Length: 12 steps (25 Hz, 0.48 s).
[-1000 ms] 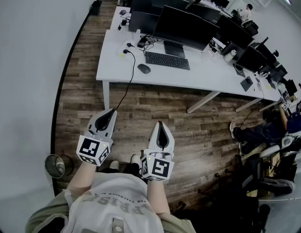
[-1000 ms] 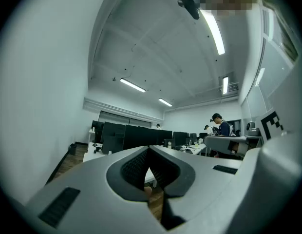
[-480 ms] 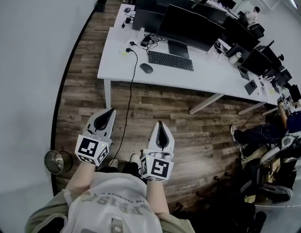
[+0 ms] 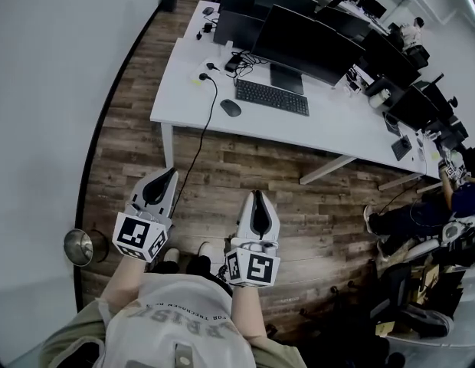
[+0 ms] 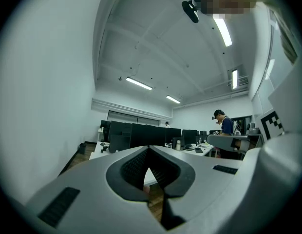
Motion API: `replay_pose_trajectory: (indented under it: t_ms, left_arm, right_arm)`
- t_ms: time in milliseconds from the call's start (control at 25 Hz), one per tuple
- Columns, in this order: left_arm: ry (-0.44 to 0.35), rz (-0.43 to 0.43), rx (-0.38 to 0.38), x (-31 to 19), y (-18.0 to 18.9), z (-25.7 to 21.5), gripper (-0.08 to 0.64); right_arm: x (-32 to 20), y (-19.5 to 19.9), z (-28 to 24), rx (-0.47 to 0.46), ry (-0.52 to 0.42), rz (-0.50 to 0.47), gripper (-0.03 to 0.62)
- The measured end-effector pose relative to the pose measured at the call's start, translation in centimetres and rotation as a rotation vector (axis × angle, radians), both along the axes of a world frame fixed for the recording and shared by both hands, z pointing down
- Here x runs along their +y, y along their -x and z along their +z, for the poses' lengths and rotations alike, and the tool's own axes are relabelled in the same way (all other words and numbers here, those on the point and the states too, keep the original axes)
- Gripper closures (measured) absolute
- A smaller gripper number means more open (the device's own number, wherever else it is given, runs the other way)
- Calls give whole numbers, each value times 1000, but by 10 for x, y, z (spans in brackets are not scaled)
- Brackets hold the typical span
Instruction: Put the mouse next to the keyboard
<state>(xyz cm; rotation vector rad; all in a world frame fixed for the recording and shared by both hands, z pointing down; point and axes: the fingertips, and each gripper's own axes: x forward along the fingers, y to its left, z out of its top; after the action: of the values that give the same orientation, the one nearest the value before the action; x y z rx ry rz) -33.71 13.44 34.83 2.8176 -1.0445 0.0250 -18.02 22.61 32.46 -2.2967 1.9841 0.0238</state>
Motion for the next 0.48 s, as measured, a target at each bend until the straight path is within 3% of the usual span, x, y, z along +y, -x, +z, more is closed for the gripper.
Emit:
replay_pose_trajectory:
  t_ms: [80, 160, 280, 320, 480]
  left_arm:
    - [1, -10, -23, -2, -7, 1, 549]
    - [0, 1, -32, -3, -16, 0, 529]
    - [-8, 34, -25, -6, -35, -3, 253]
    - [-15, 41, -27, -6, -42, -4, 201]
    - [-21, 21, -40, -11, -64, 2, 141]
  right_arm:
    - [-3, -8, 1, -34, -6, -64, 488]
    - [-7, -18, 0, -53, -18, -114, 276]
    - [-13, -35, 1, -32, -15, -150, 198]
    - [-15, -41, 2, -27, -11, -159, 187]
    - [-26, -61, 6, -15, -9, -196, 186]
